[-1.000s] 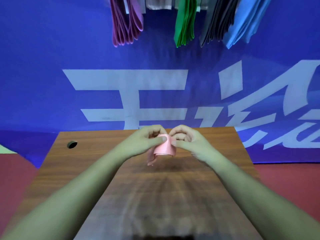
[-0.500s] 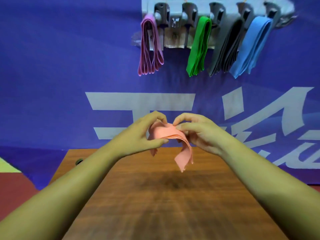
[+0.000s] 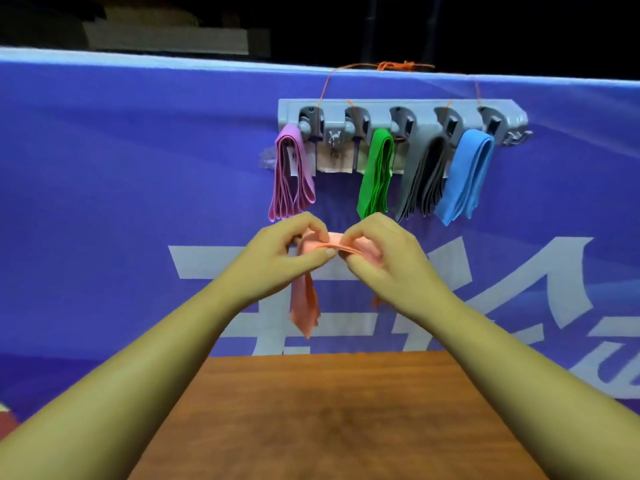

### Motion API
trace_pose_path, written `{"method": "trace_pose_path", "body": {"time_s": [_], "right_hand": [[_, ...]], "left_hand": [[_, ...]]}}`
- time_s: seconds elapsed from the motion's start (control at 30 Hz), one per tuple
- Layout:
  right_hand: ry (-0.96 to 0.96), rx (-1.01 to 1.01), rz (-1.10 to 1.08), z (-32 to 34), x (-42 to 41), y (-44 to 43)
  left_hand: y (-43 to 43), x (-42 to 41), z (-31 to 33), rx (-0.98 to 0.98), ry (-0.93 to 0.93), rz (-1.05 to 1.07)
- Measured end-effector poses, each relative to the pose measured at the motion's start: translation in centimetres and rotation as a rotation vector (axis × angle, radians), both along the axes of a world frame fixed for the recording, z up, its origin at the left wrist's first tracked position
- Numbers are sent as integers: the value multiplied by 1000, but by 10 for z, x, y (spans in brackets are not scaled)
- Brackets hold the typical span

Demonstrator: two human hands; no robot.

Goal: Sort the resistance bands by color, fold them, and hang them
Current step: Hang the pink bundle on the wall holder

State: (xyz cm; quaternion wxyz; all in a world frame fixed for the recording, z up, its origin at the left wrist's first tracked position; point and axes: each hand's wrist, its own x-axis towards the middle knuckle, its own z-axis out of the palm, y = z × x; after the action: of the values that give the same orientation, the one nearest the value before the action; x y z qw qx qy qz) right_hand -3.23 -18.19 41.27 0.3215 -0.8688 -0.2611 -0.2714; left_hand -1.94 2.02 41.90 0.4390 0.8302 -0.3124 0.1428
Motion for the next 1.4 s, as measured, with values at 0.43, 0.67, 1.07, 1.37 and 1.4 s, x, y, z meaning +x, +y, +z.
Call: {"method": "trace_pose_path", "body": {"time_s": [0.43,0.67,1.07,1.37,1.4], "right_hand": [[-210,240,-227,103,79,11],[-267,40,-372,104,118,15],[-336,-148,-460,85,153,7],[-338,-89,-429,90,158,11],[-337,-87,-431,91,159,13]], "left_hand": [[-38,67,93,-283,-113,220],[-49,90,88,-173,-242,479],[-64,114,79,280,-425,730],[-63,122,84,269,-379,758],[-63,123,84,271,-376,765]]}}
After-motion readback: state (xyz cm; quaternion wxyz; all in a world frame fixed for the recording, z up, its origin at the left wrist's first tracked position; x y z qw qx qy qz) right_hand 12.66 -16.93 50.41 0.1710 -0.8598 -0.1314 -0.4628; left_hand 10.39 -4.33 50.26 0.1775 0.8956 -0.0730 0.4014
